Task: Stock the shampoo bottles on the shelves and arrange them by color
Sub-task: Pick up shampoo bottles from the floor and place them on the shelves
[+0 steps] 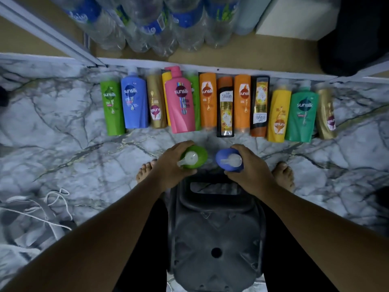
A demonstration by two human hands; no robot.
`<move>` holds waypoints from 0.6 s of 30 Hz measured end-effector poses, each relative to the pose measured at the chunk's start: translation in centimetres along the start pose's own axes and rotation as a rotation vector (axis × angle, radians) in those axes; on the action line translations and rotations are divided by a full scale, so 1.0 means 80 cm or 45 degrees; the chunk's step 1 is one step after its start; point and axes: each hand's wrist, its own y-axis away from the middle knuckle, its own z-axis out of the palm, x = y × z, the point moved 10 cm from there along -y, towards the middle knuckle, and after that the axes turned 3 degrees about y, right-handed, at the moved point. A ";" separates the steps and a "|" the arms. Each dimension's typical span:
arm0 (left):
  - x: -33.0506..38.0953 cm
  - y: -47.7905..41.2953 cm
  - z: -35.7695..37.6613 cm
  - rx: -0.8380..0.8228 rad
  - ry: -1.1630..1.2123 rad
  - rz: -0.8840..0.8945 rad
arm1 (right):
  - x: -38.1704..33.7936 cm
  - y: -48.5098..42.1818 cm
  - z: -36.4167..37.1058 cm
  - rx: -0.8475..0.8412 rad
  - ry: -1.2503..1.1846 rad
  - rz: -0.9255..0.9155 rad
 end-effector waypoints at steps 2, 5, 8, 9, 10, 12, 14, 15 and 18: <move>0.031 0.026 -0.020 0.032 0.068 -0.020 | -0.030 0.016 -0.037 0.041 -0.028 -0.020; 0.097 0.073 -0.057 0.058 0.099 0.004 | -0.088 0.051 -0.105 0.060 -0.092 -0.055; 0.194 0.122 -0.108 0.043 0.146 0.052 | -0.169 0.094 -0.198 0.112 -0.170 -0.111; 0.230 0.138 -0.127 0.040 0.160 0.077 | -0.198 0.109 -0.232 0.131 -0.197 -0.131; 0.265 0.154 -0.143 0.026 0.173 0.099 | -0.226 0.124 -0.263 0.152 -0.223 -0.160; 0.350 0.191 -0.181 0.016 0.140 0.175 | -0.286 0.162 -0.334 0.213 -0.264 -0.225; 0.435 0.233 -0.220 0.039 0.092 0.266 | -0.338 0.204 -0.400 0.276 -0.329 -0.266; 0.472 0.251 -0.236 0.063 0.105 0.306 | -0.358 0.222 -0.426 0.309 -0.386 -0.282; 0.577 0.307 -0.286 0.182 0.156 0.436 | -0.423 0.287 -0.514 0.450 -0.545 -0.378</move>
